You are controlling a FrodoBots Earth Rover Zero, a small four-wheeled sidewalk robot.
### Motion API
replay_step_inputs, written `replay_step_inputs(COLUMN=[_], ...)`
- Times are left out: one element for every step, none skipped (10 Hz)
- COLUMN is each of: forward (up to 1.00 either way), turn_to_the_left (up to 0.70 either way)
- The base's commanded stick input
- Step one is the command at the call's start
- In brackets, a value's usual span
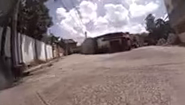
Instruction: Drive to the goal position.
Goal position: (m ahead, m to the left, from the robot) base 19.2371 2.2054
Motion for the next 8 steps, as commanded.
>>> replay_step_inputs(forward=[0.85,0.85,0.85,0.85,0.85,0.85,0.85,0.85], turn_to_the_left=[0.0,0.0,0.0,0.0,0.0,0.0,0.0,0.0])
